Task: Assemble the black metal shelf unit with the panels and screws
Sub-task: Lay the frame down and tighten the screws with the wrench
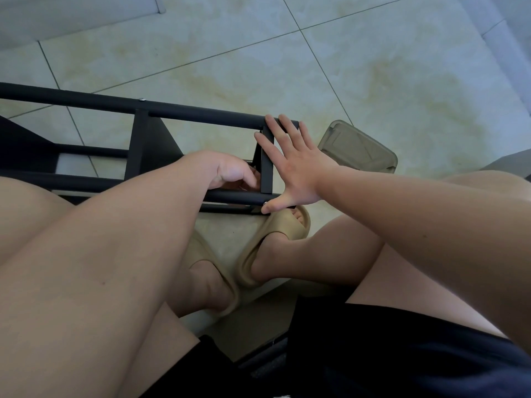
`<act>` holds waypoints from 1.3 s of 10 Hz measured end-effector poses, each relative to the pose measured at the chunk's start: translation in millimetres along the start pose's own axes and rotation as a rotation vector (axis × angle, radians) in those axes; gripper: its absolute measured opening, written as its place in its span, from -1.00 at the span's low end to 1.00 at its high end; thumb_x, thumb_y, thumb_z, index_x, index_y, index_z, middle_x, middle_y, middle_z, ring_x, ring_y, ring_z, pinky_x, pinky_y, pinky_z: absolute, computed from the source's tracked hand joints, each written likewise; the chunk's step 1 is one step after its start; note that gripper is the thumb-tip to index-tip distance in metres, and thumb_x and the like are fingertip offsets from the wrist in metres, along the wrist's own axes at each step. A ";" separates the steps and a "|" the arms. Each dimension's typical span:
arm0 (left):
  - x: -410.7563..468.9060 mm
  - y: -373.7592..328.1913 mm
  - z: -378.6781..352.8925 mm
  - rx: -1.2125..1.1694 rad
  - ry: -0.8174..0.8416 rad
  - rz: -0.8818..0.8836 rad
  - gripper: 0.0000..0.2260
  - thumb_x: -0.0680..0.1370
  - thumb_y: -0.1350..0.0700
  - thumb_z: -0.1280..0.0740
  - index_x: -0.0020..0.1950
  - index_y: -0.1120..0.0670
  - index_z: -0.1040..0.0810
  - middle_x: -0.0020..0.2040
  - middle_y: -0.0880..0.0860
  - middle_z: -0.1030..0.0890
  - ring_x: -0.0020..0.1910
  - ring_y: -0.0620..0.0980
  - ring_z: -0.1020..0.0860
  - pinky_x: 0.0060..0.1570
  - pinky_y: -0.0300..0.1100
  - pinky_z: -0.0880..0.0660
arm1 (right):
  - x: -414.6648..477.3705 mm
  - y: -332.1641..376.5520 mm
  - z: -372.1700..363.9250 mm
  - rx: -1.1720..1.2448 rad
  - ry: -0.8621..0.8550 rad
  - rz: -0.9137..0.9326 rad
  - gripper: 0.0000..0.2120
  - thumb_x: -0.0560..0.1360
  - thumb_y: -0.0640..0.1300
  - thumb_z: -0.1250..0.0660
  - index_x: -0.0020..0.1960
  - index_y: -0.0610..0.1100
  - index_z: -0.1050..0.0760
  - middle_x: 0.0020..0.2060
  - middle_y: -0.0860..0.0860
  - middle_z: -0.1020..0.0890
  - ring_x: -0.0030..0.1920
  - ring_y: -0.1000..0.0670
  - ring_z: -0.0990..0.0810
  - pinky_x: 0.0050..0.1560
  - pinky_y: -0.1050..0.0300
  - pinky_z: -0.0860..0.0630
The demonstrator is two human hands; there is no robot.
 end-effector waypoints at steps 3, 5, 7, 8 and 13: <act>-4.4 1.2 2.7 0.099 -0.064 0.052 -0.68 0.55 0.21 -0.32 0.29 0.24 -0.59 0.14 0.24 -0.65 0.03 0.14 -0.59 0.29 0.05 -0.46 | -0.1 0.9 0.6 0.001 -0.003 0.001 0.36 0.12 0.73 0.11 0.64 -0.11 0.30 0.60 -0.23 0.29 0.59 -0.29 0.33 0.52 -0.27 0.34; -4.6 -1.7 2.6 0.096 -0.069 0.021 -0.77 0.55 0.28 -0.30 0.16 0.19 -0.64 -0.12 0.14 -0.66 -0.04 0.15 -0.59 0.15 0.02 -0.49 | -0.6 0.2 -0.3 -0.002 0.001 -0.002 0.36 0.13 0.74 0.09 0.64 -0.12 0.29 0.60 -0.23 0.28 0.59 -0.29 0.33 0.52 -0.27 0.32; -8.1 -6.5 1.3 0.071 -0.078 -0.023 -0.74 0.54 0.33 -0.26 0.18 0.19 -0.62 -0.05 0.19 -0.65 -0.04 0.16 -0.59 0.16 0.04 -0.50 | -0.9 0.7 1.3 -0.005 0.009 -0.006 0.36 0.13 0.74 0.09 0.64 -0.12 0.29 0.60 -0.23 0.28 0.59 -0.29 0.33 0.53 -0.28 0.31; -7.1 -6.2 2.5 0.064 -0.089 -0.026 -0.72 0.54 0.34 -0.26 0.22 0.21 -0.61 -0.06 0.18 -0.65 -0.07 0.16 -0.59 0.09 -0.02 -0.51 | -1.4 1.3 2.6 -0.003 0.026 -0.014 0.36 0.12 0.72 0.06 0.64 -0.11 0.28 0.60 -0.23 0.28 0.59 -0.29 0.33 0.55 -0.29 0.29; -7.2 -2.8 6.2 0.129 -0.123 -0.023 -0.78 0.50 0.21 -0.39 0.11 0.25 -0.66 -0.11 0.16 -0.69 -0.12 0.12 -0.60 -0.02 -0.10 -0.52 | 2.9 9.9 20.1 -0.073 0.045 0.006 0.50 0.09 0.73 -0.17 0.63 -0.21 0.28 0.59 -0.27 0.28 0.59 -0.32 0.31 0.58 -0.27 0.24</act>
Point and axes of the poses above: each hand's wrist, its own x-axis towards the middle knuckle, its own z-axis out of the back of the hand, y = z × x, the point moved 9 cm from there along x, towards the middle knuckle
